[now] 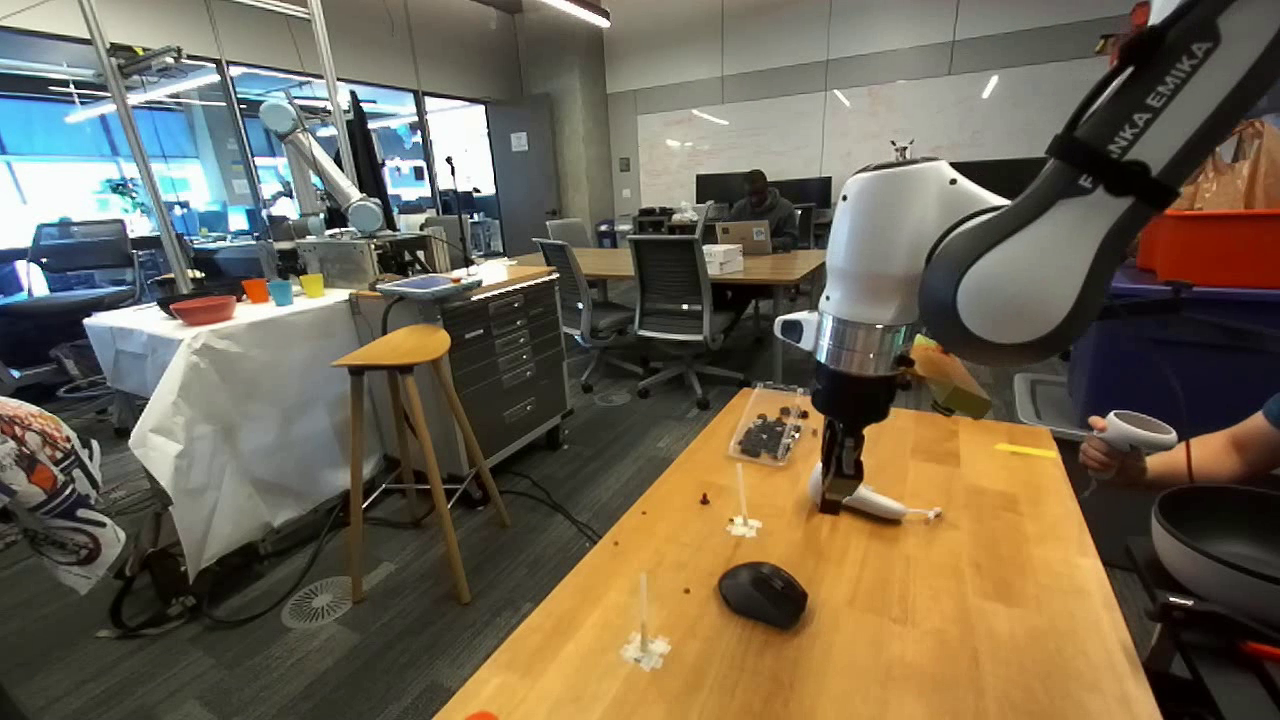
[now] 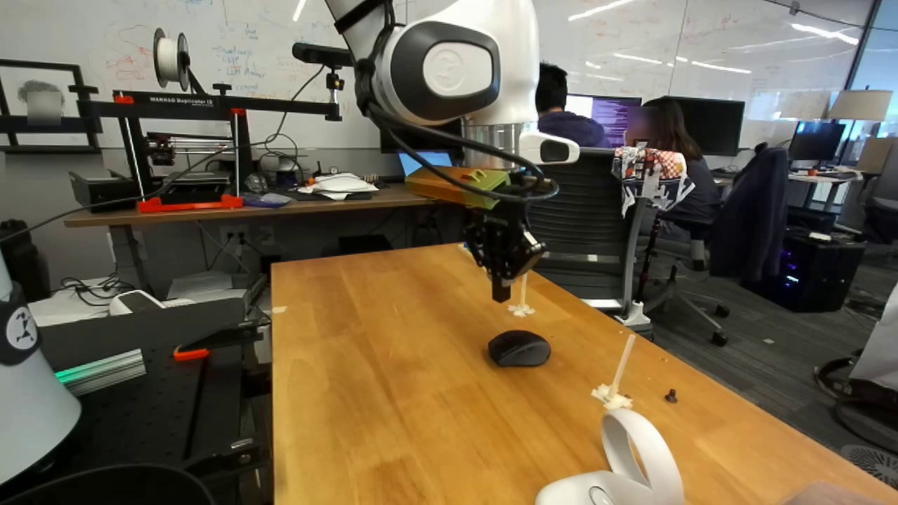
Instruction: Left click the mouse
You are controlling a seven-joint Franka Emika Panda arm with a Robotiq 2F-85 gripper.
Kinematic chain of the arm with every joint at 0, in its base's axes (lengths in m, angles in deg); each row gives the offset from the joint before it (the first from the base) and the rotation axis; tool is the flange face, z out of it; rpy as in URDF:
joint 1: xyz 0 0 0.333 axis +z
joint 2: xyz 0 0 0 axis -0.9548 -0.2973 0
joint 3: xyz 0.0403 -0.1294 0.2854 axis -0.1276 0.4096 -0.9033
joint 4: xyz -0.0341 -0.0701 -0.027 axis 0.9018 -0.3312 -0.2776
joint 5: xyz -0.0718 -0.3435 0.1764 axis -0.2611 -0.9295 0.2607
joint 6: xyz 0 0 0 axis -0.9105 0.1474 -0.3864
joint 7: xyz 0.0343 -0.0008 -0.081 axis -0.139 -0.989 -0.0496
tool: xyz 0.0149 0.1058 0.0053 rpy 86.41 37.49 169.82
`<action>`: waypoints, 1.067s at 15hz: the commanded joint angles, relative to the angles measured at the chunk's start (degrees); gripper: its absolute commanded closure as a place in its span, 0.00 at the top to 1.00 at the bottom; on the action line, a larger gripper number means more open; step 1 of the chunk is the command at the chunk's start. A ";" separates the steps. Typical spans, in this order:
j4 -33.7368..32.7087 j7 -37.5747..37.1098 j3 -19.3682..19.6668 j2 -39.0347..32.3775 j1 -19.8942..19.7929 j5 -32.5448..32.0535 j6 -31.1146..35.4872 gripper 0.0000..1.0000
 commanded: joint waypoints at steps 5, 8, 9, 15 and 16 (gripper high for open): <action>-0.37 -8.98 1.64 -6.21 2.58 -9.99 8.29 0.05; -0.61 -10.55 2.16 -8.09 3.69 -11.26 9.83 0.05; -0.72 -10.96 2.43 -8.70 4.13 -11.51 10.27 0.04; -1.48 -14.08 6.34 -12.89 8.63 -14.67 14.82 0.04; -1.74 -14.44 7.00 -13.74 9.45 -14.86 15.62 0.04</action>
